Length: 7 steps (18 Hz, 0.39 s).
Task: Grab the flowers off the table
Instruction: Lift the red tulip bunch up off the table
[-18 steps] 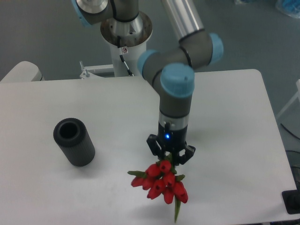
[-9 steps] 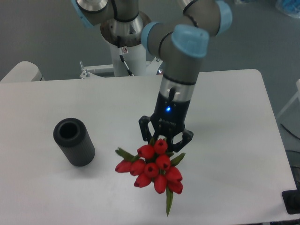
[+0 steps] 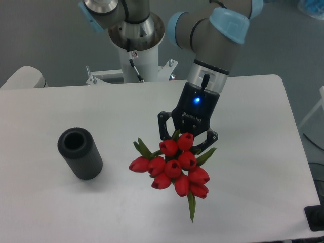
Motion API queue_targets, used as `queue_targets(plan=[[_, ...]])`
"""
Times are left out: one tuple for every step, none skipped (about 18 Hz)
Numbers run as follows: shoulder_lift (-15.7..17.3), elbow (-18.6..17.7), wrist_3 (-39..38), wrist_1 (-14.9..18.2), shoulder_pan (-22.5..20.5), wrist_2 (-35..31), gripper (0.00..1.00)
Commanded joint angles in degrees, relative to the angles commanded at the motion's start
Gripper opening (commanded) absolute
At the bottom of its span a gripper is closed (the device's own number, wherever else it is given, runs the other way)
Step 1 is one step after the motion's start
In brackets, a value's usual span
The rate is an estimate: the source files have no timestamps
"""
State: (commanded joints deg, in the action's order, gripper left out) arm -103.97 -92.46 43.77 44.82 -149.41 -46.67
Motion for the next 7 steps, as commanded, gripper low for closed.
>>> queue_targets(plan=[[0.1,0.1,0.0,0.0,-0.2,0.0,0.36],[0.3,0.1,-0.1,0.0,-0.1,0.0,0.36],[0.4,0.1,-0.1,0.0,-0.1,0.1,0.36],[0.4,0.0,-0.1,0.0,-0.1,0.1,0.36],[0.4,0.0,-0.1,0.0,0.0,0.1,0.36],[0.4,0.2,-0.1,0.0,0.1,0.1,0.36],[0.4,0.4,-0.2,0.0,0.2,0.1,0.36]])
